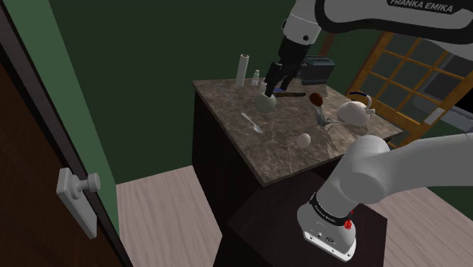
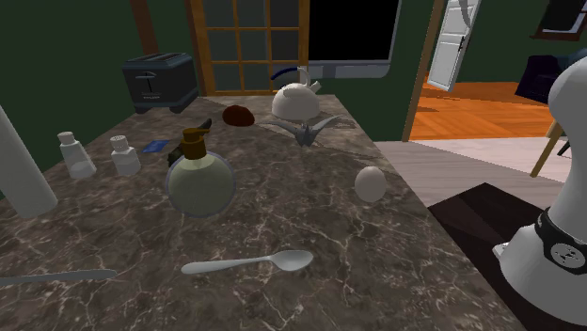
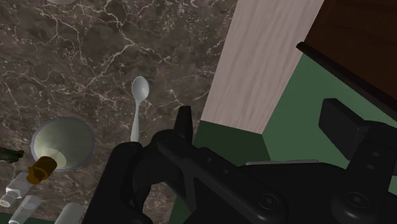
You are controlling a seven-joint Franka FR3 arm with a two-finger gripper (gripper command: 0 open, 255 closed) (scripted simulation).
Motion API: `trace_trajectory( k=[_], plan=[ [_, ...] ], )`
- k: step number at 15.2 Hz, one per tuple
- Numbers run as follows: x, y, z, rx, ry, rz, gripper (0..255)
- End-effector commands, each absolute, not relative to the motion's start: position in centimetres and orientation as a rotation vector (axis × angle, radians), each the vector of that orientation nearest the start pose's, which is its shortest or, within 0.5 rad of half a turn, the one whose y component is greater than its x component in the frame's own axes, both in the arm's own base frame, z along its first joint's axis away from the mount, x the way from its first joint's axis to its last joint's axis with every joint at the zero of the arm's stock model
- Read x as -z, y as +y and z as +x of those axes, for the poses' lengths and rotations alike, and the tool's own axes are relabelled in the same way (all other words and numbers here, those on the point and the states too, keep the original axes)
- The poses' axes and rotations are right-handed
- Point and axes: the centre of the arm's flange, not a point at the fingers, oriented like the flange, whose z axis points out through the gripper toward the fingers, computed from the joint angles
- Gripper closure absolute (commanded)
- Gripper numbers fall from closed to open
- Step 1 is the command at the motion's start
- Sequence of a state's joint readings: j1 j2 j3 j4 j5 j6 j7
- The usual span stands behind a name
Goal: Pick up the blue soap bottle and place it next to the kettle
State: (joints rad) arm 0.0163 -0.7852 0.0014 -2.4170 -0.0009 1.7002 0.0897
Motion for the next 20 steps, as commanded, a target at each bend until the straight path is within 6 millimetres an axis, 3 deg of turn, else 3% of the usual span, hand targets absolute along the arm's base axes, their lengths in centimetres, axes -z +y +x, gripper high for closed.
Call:
trace_trajectory(
  k=[1,20],
  plan=[
    [-57.3,0.6,31.8,0.107,0.113,-3.136,0],
    [-49.3,-21.0,41.8,0.070,-0.050,-3.156,0]
  ],
)
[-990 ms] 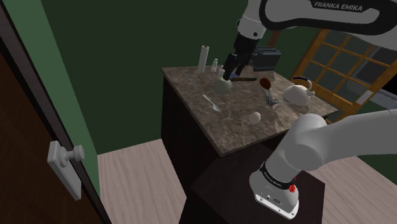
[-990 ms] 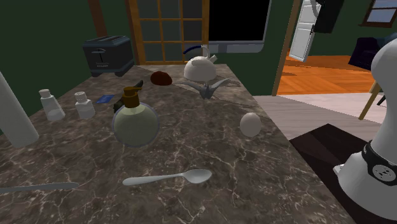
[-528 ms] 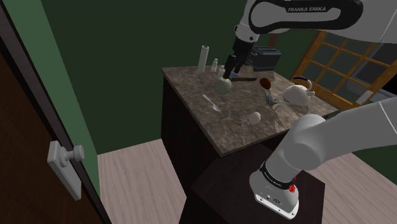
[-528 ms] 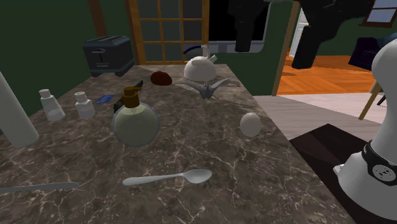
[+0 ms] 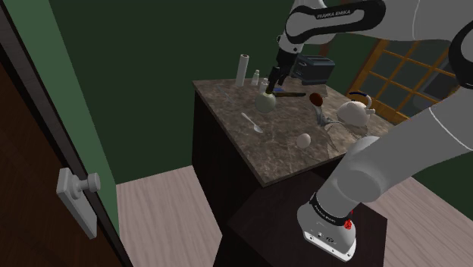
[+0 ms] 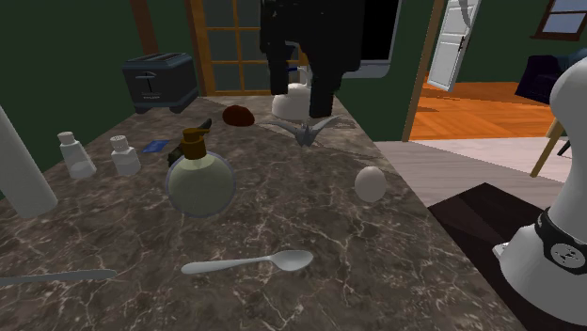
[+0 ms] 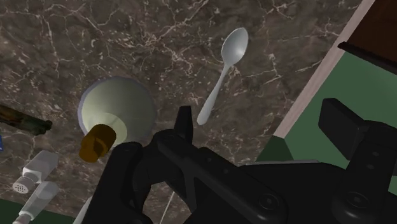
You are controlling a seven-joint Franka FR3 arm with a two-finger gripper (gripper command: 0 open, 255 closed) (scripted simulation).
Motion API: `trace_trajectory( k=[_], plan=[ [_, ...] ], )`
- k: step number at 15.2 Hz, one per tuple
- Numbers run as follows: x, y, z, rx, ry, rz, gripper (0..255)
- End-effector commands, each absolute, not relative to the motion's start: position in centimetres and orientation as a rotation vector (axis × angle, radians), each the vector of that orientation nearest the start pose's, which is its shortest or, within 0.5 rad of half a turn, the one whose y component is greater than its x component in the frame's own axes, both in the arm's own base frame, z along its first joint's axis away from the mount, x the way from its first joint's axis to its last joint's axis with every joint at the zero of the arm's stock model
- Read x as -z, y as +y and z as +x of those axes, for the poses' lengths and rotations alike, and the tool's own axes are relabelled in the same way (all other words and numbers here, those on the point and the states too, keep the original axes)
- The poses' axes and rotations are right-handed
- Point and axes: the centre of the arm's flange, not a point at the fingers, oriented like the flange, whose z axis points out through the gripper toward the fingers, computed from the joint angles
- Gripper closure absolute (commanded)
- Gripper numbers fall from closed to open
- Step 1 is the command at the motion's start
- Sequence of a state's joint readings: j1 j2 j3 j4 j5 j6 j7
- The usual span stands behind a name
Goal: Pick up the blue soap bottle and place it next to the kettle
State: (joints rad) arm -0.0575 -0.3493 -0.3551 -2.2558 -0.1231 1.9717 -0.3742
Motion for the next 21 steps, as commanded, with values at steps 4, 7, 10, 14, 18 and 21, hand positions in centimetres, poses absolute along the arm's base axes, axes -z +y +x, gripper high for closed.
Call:
trace_trajectory(
  k=[4,7,10,14,18,21],
  plan=[
    [-47.7,-25.4,44.2,0.062,-0.084,-3.159,0],
    [-46.4,-28.6,46.0,0.056,-0.110,-3.161,0],
    [-45.2,-31.9,47.9,0.051,-0.136,-3.163,0],
    [-43.6,-36.2,50.4,0.043,-0.171,-3.165,0],
    [-41.9,-39.2,52.3,0.037,-0.195,-3.166,0],
    [-40.3,-39.2,52.3,0.037,-0.195,-3.166,0]
  ],
)
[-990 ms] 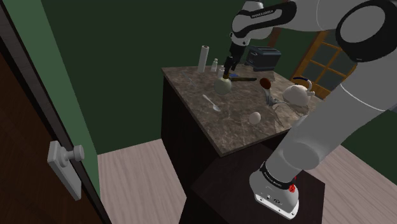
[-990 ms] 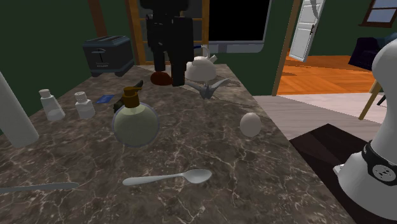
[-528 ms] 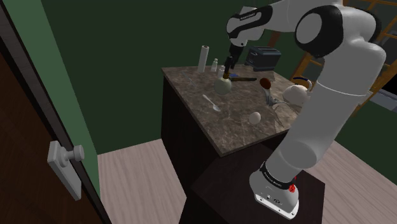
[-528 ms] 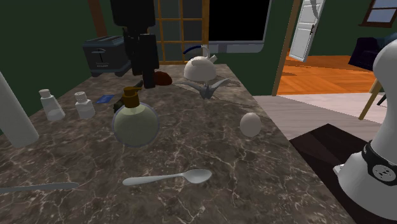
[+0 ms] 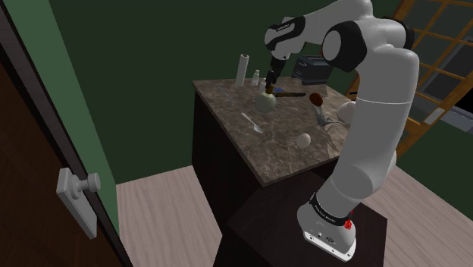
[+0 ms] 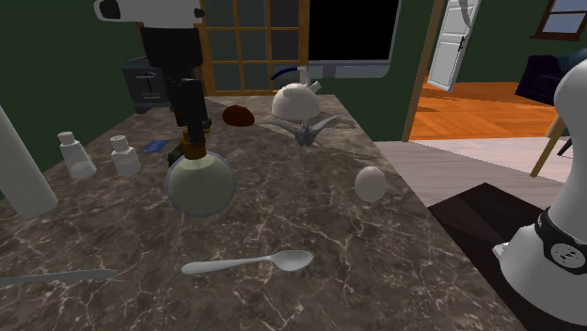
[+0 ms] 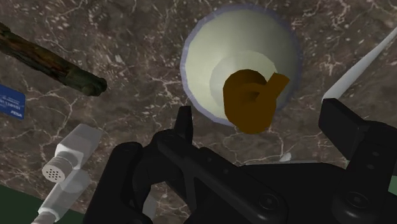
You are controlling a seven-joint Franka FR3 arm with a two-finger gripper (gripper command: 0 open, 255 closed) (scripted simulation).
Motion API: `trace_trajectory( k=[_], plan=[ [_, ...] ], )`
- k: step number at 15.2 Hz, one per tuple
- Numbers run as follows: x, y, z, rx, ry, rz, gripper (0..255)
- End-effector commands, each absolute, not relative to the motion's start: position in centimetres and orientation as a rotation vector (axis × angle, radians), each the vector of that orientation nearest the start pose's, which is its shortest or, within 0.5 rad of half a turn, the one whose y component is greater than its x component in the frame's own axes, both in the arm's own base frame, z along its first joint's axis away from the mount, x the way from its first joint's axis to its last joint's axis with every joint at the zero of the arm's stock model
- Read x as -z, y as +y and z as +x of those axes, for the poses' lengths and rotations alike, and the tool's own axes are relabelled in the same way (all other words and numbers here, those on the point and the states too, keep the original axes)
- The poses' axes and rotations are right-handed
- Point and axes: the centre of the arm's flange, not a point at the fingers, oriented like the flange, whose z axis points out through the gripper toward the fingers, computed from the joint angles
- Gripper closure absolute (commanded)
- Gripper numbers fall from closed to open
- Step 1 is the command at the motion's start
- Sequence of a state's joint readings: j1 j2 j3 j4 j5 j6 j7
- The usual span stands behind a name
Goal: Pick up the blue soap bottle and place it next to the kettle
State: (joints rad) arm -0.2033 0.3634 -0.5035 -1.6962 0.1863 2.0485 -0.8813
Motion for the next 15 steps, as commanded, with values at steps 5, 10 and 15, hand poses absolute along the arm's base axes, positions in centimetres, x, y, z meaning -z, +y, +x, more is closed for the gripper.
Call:
trace_trajectory(
  k=[5,10,15],
  plan=[
    [-38.4,-39.3,52.4,0.037,-0.195,-3.166,0],
    [-38.4,-39.3,52.4,0.037,-0.195,-3.166,0],
    [-38.4,-39.3,52.4,0.037,-0.195,-3.166,255]
  ],
)
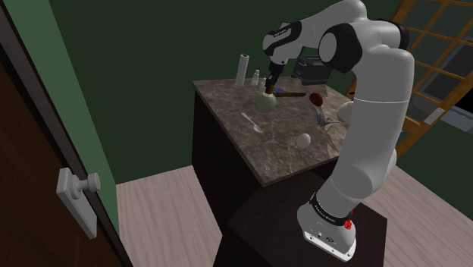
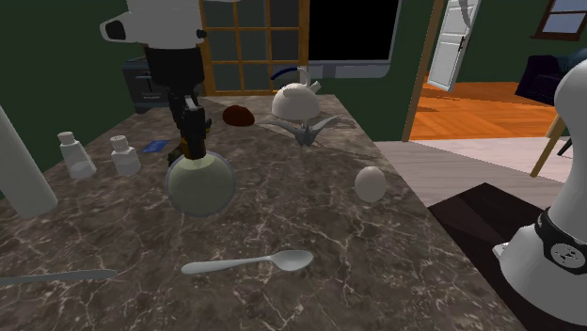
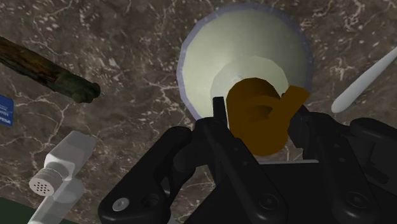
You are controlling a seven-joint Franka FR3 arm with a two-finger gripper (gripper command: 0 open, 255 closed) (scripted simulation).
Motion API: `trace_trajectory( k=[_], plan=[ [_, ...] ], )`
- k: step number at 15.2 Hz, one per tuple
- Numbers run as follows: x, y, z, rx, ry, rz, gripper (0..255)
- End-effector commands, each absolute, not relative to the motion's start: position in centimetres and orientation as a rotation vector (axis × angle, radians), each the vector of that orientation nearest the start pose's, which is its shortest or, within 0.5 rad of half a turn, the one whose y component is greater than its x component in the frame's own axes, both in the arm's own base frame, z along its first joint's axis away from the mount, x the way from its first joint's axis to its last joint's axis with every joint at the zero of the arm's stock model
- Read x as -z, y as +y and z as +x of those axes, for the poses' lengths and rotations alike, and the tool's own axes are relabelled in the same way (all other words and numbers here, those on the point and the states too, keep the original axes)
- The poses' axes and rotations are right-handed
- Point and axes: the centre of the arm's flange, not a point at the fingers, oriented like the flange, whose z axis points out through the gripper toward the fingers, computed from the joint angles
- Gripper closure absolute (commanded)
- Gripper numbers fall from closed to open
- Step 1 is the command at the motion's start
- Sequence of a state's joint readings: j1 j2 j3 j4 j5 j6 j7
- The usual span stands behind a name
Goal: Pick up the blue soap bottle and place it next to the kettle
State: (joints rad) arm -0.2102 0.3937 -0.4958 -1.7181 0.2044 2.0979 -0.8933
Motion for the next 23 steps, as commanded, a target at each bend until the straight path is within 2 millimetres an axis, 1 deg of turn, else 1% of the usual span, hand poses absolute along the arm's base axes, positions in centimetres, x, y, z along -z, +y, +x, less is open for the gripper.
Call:
trace_trajectory(
  k=[1,6,23],
  plan=[
    [-38.4,-39.3,52.4,0.037,-0.195,-3.166,255],
    [-38.4,-39.3,52.4,0.037,-0.195,-3.166,255],
    [-47.4,-39.3,52.4,0.037,-0.195,-3.166,255]
  ],
)
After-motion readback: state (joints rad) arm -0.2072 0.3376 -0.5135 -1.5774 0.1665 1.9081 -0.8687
